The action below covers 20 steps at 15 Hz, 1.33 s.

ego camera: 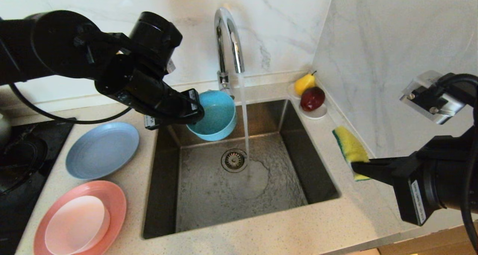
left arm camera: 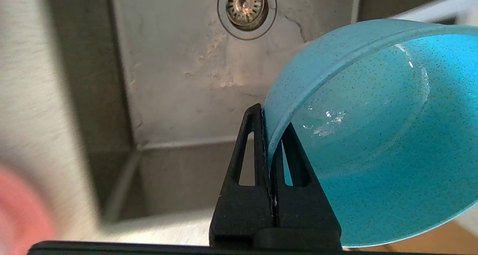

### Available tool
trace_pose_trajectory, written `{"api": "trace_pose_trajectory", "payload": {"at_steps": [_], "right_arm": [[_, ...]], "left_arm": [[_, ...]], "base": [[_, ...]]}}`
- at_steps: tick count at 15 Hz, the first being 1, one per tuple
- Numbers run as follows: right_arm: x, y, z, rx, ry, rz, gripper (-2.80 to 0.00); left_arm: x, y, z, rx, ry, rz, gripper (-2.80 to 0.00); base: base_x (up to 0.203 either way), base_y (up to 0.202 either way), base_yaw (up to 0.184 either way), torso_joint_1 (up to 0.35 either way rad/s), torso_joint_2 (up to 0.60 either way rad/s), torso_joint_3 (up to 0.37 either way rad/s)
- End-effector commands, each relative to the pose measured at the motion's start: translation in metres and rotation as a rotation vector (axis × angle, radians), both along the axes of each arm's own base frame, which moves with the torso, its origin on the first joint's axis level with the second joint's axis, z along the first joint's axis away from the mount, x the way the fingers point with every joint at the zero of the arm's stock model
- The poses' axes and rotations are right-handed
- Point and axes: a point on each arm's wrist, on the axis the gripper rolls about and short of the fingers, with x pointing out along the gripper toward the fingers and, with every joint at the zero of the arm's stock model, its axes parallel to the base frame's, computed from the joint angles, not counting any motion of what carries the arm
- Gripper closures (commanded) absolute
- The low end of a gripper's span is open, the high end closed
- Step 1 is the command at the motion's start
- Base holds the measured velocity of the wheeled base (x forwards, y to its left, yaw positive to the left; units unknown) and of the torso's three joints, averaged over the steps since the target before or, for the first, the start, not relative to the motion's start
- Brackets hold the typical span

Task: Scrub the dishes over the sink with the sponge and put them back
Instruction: Wash the bowl

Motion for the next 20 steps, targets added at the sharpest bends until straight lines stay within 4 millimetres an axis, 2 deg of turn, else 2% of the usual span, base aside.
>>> {"api": "trace_pose_trajectory", "payload": {"at_steps": [1,11,16,20], "right_arm": [[0.001,0.003,-0.002,-0.005,0.014,0.017,0.00],[-0.001,0.001,0.001,0.016,0.011,0.041,0.00],[-0.001,0.003,0.004,0.019,0.005,0.042,0.00],[-0.001,0.002,0.005,0.023,0.002,0.042,0.00]], "left_arm": [[0.018,-0.018,-0.028,0.027,0.055,-0.007,0.00],[0.061,-0.046,-0.070,-0.021,0.022,0.027,0.00],[0.072,-0.052,-0.085,-0.036,0.022,0.047,0.00],[0.072,-0.052,-0.085,-0.046,0.029,0.055,0.00]], "base": [[0.000,0.000,0.000,0.000,0.00,0.000],[0.000,0.000,0.000,0.000,0.00,0.000],[0.000,0.000,0.000,0.000,0.00,0.000],[0.000,0.000,0.000,0.000,0.00,0.000]]}}
